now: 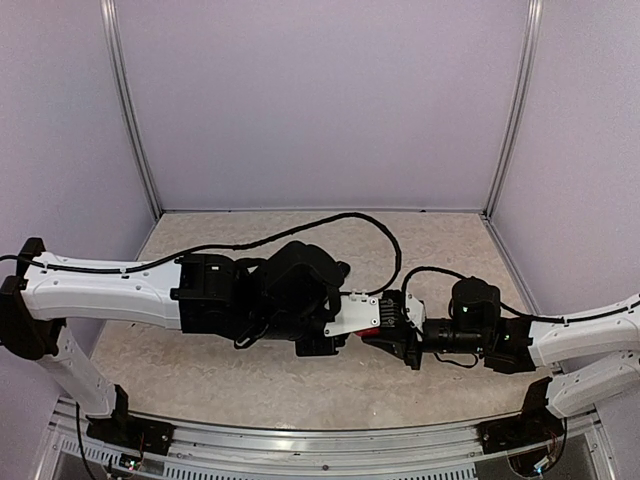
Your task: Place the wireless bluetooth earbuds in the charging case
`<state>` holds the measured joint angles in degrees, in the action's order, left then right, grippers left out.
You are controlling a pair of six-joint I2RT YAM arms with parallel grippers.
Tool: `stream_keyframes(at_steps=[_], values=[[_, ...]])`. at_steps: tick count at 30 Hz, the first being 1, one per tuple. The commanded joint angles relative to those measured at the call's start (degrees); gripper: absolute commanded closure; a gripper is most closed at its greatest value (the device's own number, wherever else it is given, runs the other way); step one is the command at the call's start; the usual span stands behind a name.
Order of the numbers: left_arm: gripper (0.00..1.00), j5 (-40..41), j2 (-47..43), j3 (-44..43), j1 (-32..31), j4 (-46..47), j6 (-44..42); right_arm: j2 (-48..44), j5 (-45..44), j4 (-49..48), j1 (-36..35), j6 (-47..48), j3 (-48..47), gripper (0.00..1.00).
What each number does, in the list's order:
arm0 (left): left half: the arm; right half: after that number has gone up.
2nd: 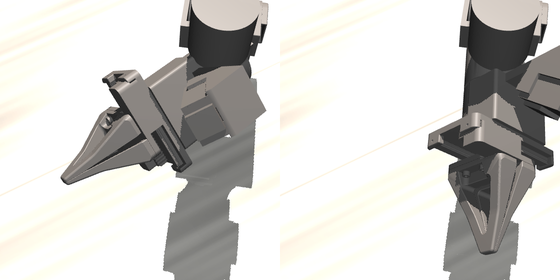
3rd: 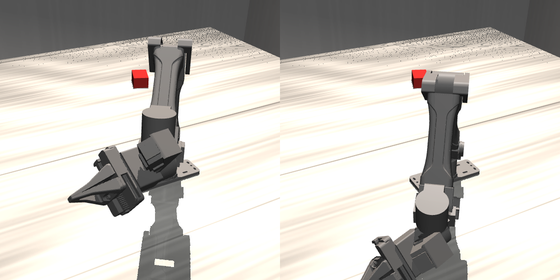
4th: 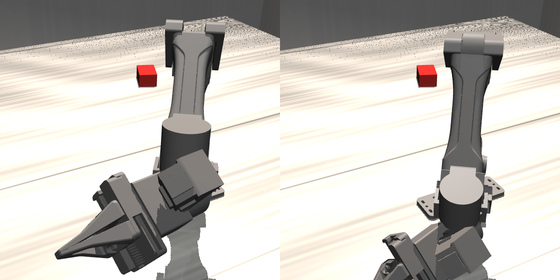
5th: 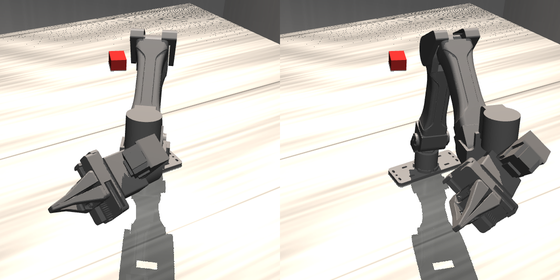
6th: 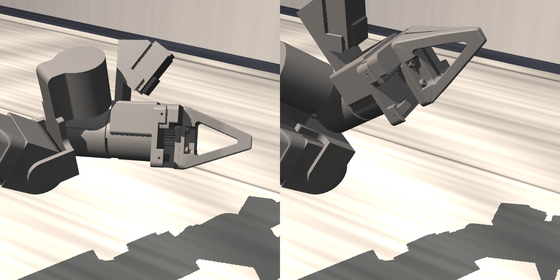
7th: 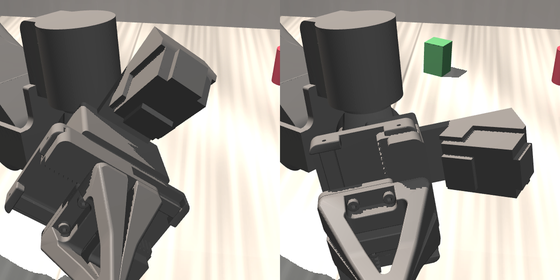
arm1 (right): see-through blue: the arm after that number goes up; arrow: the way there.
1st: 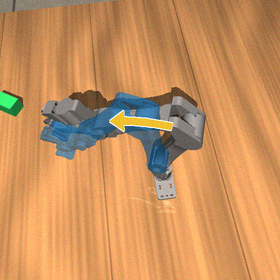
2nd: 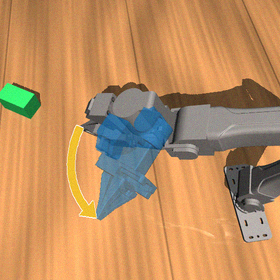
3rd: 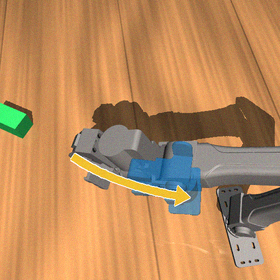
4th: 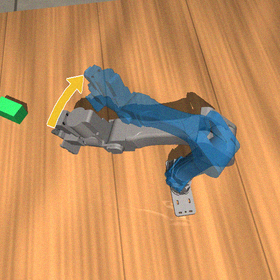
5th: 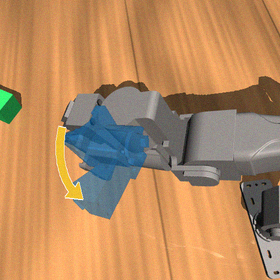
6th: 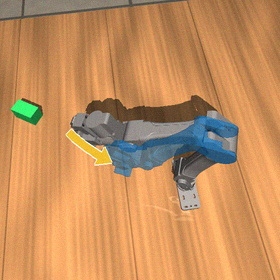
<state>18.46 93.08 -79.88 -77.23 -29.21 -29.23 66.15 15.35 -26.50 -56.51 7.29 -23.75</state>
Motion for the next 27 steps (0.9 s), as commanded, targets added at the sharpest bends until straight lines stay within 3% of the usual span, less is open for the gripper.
stream_keyframes(at_steps=[1, 27], values=[[0.84, 0.9, -0.6, -1.2, -0.4, -0.5, -0.5, -0.9, 1.5, -0.6, -0.7, 0.4, -1.3, 1.0], [0.84, 1.5, 1.5, -1.2, -1.1, -1.8, -1.7, -1.3, 1.3, -0.4, -1.0, 0.4, -1.7, 1.0]])
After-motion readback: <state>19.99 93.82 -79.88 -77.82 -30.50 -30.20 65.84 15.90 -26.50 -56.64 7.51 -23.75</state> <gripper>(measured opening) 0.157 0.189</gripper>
